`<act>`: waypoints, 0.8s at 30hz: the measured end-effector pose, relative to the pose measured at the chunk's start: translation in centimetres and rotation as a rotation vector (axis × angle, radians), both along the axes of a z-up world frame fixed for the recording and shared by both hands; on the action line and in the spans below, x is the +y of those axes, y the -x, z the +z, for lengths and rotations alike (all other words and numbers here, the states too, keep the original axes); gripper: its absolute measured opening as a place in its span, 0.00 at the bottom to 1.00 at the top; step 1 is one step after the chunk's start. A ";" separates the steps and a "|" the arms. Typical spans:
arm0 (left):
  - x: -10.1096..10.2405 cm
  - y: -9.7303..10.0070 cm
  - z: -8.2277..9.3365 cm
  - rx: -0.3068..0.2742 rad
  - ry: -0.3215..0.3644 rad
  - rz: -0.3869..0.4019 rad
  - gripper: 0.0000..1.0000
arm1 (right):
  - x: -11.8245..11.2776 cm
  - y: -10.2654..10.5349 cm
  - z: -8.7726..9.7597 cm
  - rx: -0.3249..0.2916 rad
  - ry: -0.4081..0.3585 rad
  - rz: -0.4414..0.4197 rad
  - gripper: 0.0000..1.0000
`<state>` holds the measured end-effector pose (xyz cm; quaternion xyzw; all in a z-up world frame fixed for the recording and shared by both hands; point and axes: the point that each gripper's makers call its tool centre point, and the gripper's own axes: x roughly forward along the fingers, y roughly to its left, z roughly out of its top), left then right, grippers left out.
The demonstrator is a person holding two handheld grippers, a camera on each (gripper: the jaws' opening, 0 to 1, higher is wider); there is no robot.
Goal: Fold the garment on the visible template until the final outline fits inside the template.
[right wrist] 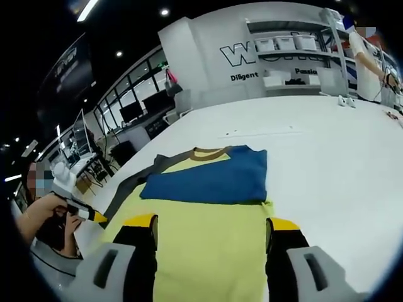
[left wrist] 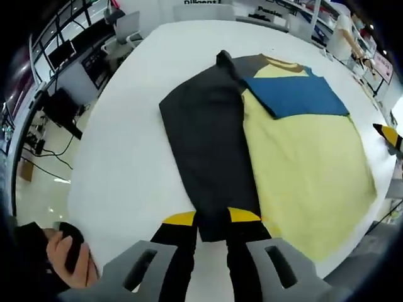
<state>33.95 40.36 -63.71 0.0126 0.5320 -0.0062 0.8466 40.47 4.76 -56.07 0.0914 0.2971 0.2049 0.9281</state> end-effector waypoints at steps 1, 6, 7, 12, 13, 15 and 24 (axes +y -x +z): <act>0.1 0.0 0.0 0.002 -0.003 0.003 0.18 | 0.1 0.0 0.0 0.001 0.000 -0.002 0.67; -0.8 0.0 -0.1 0.000 0.048 0.012 0.07 | 0.4 0.1 0.1 0.005 -0.021 -0.010 0.64; -0.8 -0.1 -0.1 -0.002 0.051 0.015 0.07 | 0.5 0.1 0.1 0.005 -0.026 -0.012 0.64; -0.2 -0.5 1.5 -0.058 0.103 0.063 0.06 | 1.5 0.5 0.1 0.012 -0.029 0.026 0.65; 0.0 -0.6 2.0 -0.067 0.102 0.065 0.06 | 1.8 0.5 0.1 0.014 -0.034 0.036 0.64; 0.5 -0.7 2.7 -0.079 0.106 0.078 0.06 | 2.2 0.6 0.0 0.018 -0.044 0.047 0.64; 1.6 -2.3 6.8 -0.172 0.193 0.143 0.06 | 5.1 1.2 0.7 0.047 -0.141 0.101 0.63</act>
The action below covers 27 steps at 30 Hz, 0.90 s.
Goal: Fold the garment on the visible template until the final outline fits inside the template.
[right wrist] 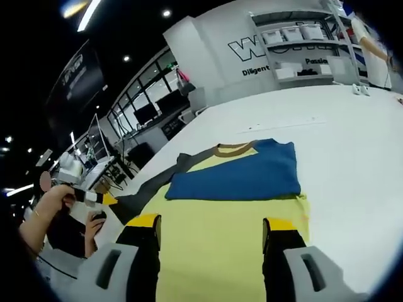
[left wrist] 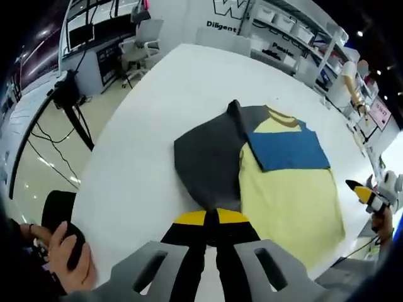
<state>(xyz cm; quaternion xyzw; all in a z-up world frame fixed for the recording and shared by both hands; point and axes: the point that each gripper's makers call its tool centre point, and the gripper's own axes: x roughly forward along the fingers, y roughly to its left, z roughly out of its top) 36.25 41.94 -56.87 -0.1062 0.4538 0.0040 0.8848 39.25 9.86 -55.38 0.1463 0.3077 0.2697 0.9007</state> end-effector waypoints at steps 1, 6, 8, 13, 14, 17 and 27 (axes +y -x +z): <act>0.0 -0.1 0.3 -0.002 0.003 -0.001 0.06 | 0.5 0.0 0.1 0.002 -0.013 0.009 0.63; -0.5 -0.9 2.1 -0.037 0.020 -0.011 0.06 | 2.9 0.6 0.5 0.015 -0.073 0.055 0.63; -0.9 -1.3 2.7 -0.055 0.040 -0.010 0.06 | 4.2 1.0 0.6 0.031 -0.108 0.079 0.63; -2.3 -2.0 3.5 -0.074 0.071 -0.019 0.06 | 7.1 1.7 0.8 0.039 -0.140 0.138 0.62; -2.6 -2.1 3.6 -0.075 0.078 -0.022 0.06 | 7.5 1.8 0.8 0.042 -0.149 0.143 0.62; -3.7 -2.4 4.0 -0.086 0.097 -0.030 0.06 | 9.2 2.4 0.8 0.069 -0.197 0.167 0.62; -7.8 -3.6 5.4 -0.129 0.169 -0.069 0.06 | 13.5 3.9 0.7 0.143 -0.321 0.215 0.57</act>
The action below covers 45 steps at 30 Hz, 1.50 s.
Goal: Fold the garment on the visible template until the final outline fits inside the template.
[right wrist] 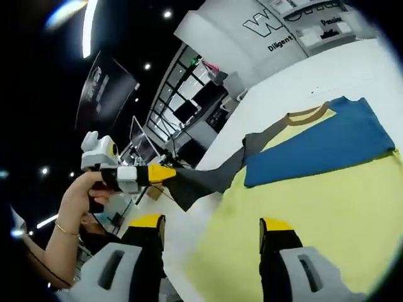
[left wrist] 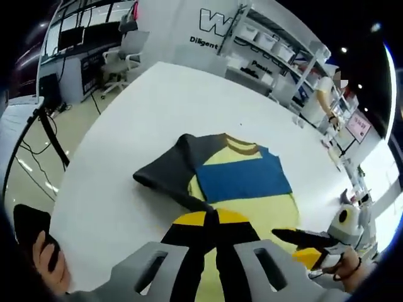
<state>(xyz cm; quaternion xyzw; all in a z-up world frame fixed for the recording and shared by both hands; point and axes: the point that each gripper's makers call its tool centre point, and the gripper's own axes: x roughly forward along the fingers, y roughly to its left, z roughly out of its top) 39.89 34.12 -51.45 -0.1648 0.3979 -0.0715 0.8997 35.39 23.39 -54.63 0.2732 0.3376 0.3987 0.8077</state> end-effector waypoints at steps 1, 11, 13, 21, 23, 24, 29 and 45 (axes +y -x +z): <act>-0.3 -0.1 0.2 -0.006 0.011 -0.002 0.06 | 0.4 0.2 0.0 0.012 -0.011 0.004 0.56; -2.4 -1.0 1.9 -0.050 0.056 -0.029 0.06 | 3.4 0.7 0.4 0.090 -0.132 0.003 0.53; -2.7 -1.0 2.0 -0.053 0.067 -0.031 0.06 | 3.3 0.4 0.4 0.084 -0.131 -0.008 0.51; -3.4 -1.0 2.1 -0.062 0.098 -0.035 0.06 | 3.6 -1.8 1.7 0.167 -0.353 -0.152 0.41; -3.4 -1.1 2.3 -0.065 0.110 -0.033 0.06 | 3.6 -2.2 2.0 0.201 -0.409 -0.175 0.42; -3.3 -1.1 2.4 -0.068 0.108 -0.032 0.06 | 3.5 -2.4 2.1 0.215 -0.431 -0.191 0.44; -3.4 -1.1 2.7 -0.072 0.122 -0.031 0.06 | 3.3 -2.6 2.2 0.244 -0.474 -0.214 0.43; -3.7 -0.9 2.3 -0.059 0.138 -0.030 0.06 | 3.2 -3.6 1.5 0.337 -0.544 -0.255 0.16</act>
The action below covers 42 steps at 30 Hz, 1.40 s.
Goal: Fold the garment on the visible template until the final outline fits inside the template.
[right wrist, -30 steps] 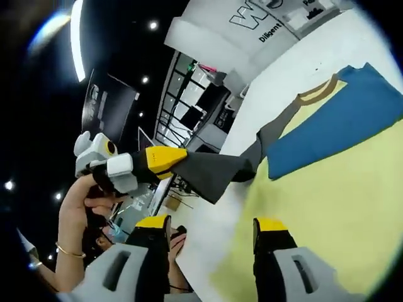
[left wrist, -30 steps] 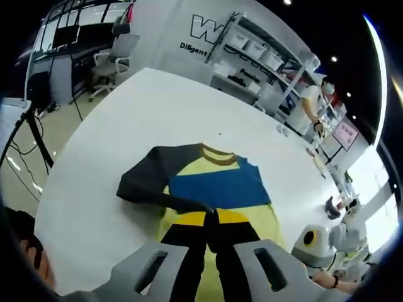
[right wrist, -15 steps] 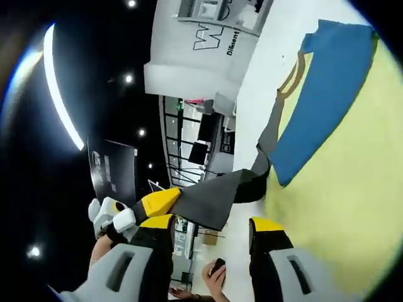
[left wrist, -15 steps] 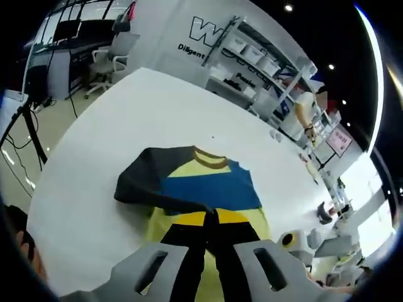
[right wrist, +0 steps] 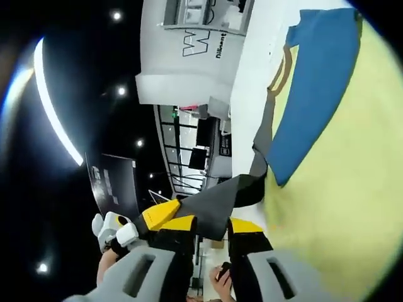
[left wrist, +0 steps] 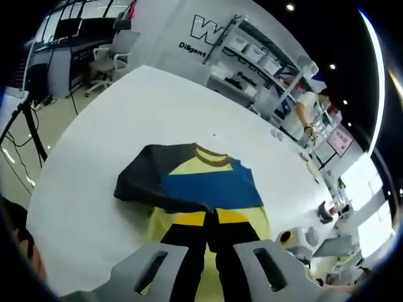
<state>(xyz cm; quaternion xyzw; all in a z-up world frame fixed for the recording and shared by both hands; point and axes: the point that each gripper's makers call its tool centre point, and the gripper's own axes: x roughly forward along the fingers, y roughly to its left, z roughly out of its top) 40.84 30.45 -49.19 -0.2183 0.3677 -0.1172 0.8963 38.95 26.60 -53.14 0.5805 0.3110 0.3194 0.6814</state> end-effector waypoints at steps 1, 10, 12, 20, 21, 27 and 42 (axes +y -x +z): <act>0.0 0.0 0.0 -0.001 0.000 0.000 0.06 | 0.0 0.0 -0.1 0.005 -0.001 -0.001 0.17; -0.4 -0.1 0.5 -0.013 0.024 -0.004 0.06 | 0.5 0.0 0.2 0.064 -0.067 -0.004 0.23; -0.5 0.0 0.4 -0.008 0.024 -0.009 0.06 | 0.4 -0.1 0.2 0.065 -0.067 -0.012 0.15; -0.4 0.2 -0.1 0.005 0.025 -0.004 0.06 | -0.6 -0.5 -0.3 0.089 -0.056 -0.035 0.00; -0.4 0.2 -0.2 0.005 0.025 -0.005 0.06 | -0.6 -0.5 -0.2 0.081 -0.056 -0.033 0.00; -0.6 0.8 -1.1 0.031 -0.014 -0.028 0.06 | -2.2 -1.4 0.7 0.027 -0.023 -0.024 0.00; -4.3 1.6 -2.9 0.085 0.041 -0.094 0.06 | -5.4 -3.9 2.5 -0.117 0.195 0.087 0.00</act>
